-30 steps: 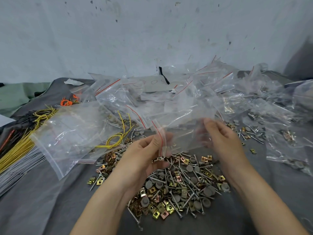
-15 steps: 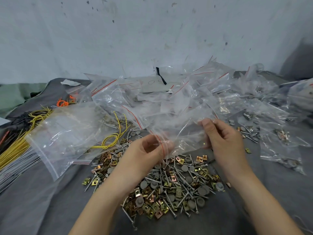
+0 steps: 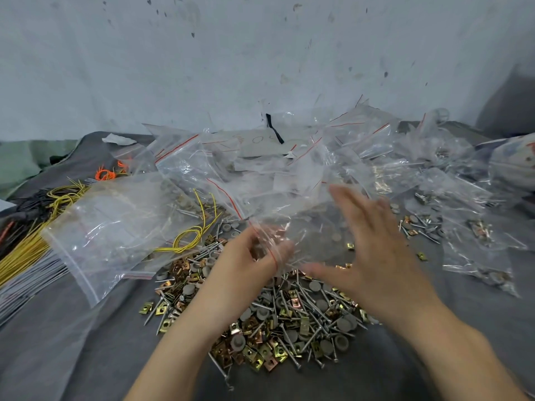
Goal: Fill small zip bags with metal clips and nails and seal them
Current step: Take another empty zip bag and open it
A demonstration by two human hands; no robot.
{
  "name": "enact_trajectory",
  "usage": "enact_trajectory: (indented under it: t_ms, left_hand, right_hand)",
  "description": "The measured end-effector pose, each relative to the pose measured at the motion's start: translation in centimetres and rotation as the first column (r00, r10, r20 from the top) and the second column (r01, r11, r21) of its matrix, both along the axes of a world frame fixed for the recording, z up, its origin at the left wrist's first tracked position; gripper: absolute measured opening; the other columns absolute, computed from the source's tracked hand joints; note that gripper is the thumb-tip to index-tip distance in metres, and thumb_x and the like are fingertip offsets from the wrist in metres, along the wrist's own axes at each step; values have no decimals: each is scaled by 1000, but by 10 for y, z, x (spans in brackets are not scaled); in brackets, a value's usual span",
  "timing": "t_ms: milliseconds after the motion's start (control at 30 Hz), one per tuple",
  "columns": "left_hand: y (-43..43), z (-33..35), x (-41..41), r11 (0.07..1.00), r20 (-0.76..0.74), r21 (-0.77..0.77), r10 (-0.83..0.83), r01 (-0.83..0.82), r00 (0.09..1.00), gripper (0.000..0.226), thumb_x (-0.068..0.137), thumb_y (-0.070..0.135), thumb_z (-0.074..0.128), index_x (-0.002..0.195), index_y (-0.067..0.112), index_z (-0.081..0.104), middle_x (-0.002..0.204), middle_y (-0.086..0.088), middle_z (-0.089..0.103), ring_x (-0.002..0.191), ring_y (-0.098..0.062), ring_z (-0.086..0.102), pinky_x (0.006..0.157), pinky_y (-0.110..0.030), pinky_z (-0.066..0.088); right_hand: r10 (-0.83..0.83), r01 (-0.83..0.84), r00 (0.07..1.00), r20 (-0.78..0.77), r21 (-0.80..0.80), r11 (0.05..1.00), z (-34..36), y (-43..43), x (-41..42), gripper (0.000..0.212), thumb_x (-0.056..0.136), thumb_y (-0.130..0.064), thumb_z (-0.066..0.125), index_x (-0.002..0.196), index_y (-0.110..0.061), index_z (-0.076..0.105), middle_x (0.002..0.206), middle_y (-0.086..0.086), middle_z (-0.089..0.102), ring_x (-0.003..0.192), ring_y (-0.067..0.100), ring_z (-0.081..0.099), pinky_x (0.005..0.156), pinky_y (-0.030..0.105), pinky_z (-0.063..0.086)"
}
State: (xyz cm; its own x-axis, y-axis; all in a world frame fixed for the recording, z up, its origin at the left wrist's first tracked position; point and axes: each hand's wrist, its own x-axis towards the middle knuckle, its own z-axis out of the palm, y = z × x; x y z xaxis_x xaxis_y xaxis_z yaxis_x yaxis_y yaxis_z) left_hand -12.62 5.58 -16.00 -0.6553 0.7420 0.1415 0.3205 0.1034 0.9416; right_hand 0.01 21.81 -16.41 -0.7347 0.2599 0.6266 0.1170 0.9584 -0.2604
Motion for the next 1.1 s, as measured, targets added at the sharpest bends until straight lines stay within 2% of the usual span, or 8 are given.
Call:
enact_trajectory:
  t_ms: [100, 167, 367, 500, 733, 867, 1000, 1100]
  left_hand:
    - [5, -2, 5, 999, -60, -20, -48, 47, 997, 29, 88, 29, 72, 113, 33, 60, 100, 16, 71, 94, 3, 65, 76, -10, 48]
    - [9, -4, 9, 995, -58, -39, -90, 87, 994, 40, 84, 14, 72, 118, 27, 55, 101, 9, 69, 92, 2, 64, 78, -15, 49]
    - [14, -5, 20, 984, -125, -81, -168, 159, 978, 45, 79, 3, 66, 118, 21, 51, 104, 9, 61, 91, 9, 58, 74, -8, 43]
    - [12, -5, 17, 982, -147, -120, -166, 149, 975, 39, 83, 9, 65, 118, 25, 56, 104, 9, 66, 95, 2, 61, 82, -19, 48]
    - [13, -3, 18, 990, -241, -116, -100, 74, 965, 22, 90, 5, 54, 99, 16, 69, 90, 0, 70, 86, -17, 64, 80, -40, 52]
    - [13, -1, 18, 990, -269, -140, -25, -13, 963, 18, 88, 6, 56, 91, 14, 71, 84, 1, 70, 82, -12, 64, 79, -35, 50]
    - [13, -1, 21, 972, -218, -230, -12, -40, 976, 16, 88, 21, 55, 86, 20, 70, 73, 5, 68, 58, 0, 55, 56, -21, 45]
    - [11, -3, 23, 964, -158, -249, 53, -91, 986, 14, 87, 28, 57, 81, 25, 69, 73, 13, 70, 56, 5, 58, 51, -16, 45]
  right_hand:
    - [95, -108, 992, 85, 160, 981, -5, -18, -8, 105, 76, -70, 55, 157, -19, 12, 157, 2, 33, 149, 20, 24, 122, 55, 16]
    - [95, -118, 988, 123, 194, 974, -9, -22, -9, 100, 73, -61, 59, 155, -16, 22, 154, 4, 42, 146, 24, 33, 118, 62, 24]
    - [120, -134, 988, 100, 152, 979, -17, -25, -6, 74, 73, -43, 72, 139, -16, 52, 130, -4, 60, 127, 17, 53, 118, 53, 25]
    - [142, -145, 980, 142, 15, 989, -15, -27, -5, 78, 74, -58, 60, 141, -18, 49, 131, -8, 57, 126, 11, 47, 119, 45, 22]
    - [214, -172, 954, 211, -200, 965, -10, -27, -3, 79, 71, -58, 67, 140, -31, 39, 131, -19, 48, 127, 3, 39, 121, 21, 5]
    - [232, -184, 944, 233, -210, 960, -13, -30, -2, 78, 72, -60, 65, 140, -35, 35, 129, -24, 45, 124, -3, 36, 122, 22, 5]
    - [216, -173, 948, 232, -195, 966, -16, -30, -5, 73, 73, -59, 60, 138, -31, 40, 124, -26, 43, 123, -3, 34, 122, 23, 2]
    - [198, -169, 953, 231, -138, 976, -19, -29, -8, 75, 77, -64, 53, 141, -30, 37, 126, -19, 49, 123, 2, 37, 121, 24, 3]
